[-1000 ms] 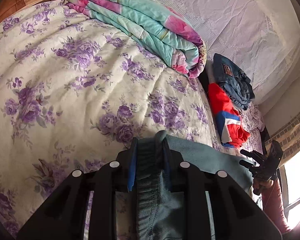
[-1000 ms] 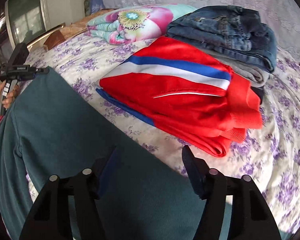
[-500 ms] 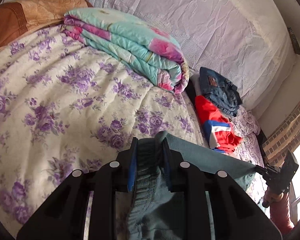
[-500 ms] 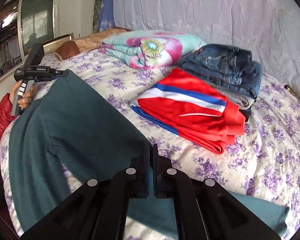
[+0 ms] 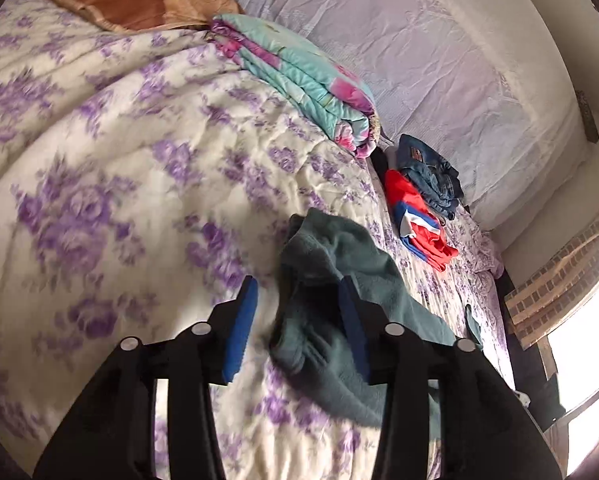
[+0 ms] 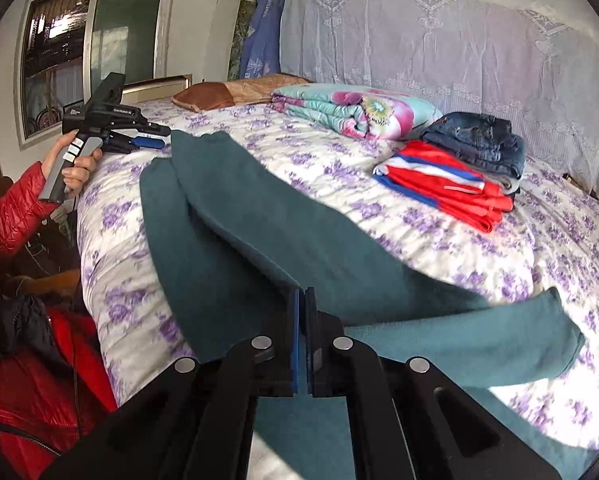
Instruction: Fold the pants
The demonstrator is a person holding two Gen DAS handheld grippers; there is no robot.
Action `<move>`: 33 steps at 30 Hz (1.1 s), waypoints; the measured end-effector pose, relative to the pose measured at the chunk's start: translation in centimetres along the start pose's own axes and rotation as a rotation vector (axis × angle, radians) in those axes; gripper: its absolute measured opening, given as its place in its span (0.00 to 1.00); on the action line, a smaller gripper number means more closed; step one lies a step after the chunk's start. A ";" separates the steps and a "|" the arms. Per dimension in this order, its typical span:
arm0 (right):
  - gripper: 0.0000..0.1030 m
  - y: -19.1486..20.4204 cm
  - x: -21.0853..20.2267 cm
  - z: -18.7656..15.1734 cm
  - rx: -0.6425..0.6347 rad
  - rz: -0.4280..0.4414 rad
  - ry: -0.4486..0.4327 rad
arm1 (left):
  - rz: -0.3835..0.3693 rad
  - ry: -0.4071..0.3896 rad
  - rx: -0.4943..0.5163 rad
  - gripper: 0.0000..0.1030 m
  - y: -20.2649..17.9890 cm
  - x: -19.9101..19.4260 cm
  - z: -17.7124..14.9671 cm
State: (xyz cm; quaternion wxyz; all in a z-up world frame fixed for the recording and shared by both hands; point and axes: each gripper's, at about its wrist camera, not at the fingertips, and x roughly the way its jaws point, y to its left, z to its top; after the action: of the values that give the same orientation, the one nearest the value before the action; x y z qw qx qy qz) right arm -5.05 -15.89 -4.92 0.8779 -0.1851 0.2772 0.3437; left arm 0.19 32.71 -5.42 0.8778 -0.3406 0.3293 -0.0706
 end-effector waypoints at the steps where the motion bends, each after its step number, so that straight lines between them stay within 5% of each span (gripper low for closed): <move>1: 0.03 0.0 -0.1 -0.3 0.013 0.004 -0.003 | -0.014 -0.013 -0.025 0.48 0.4 -0.6 -0.4; 6: 0.03 -0.7 -1.0 -0.2 0.054 0.020 -0.039 | -0.079 0.010 -0.046 0.49 -1.3 -1.7 -1.4; 15: 0.03 -1.4 -1.0 -0.4 0.089 0.033 -0.056 | 0.083 0.088 -0.072 0.47 -3.2 4.0 0.5; 19: 0.03 -1.3 -2.1 -0.1 0.070 0.014 -0.081 | 0.039 0.067 -0.070 0.08 -3.3 3.3 0.5; 20: 0.03 -1.3 -2.6 0.0 0.070 0.012 -0.088 | 0.025 0.061 -0.066 0.07 -3.5 2.8 0.4; 26: 0.03 -0.4 -4.7 -1.2 0.059 0.006 -0.070 | 0.009 0.063 -0.011 0.07 -4.4 -0.2 -1.4; 33: 0.03 0.6 -4.3 -3.0 0.071 0.002 -0.030 | 0.029 0.114 -0.095 0.07 -1.2 1.0 -3.1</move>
State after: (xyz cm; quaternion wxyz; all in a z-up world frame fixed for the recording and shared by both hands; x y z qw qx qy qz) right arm -9.14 -19.17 -4.74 0.8877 -0.1482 0.2764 0.3372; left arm -0.84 29.74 -6.90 0.8415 -0.3724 0.3866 -0.0615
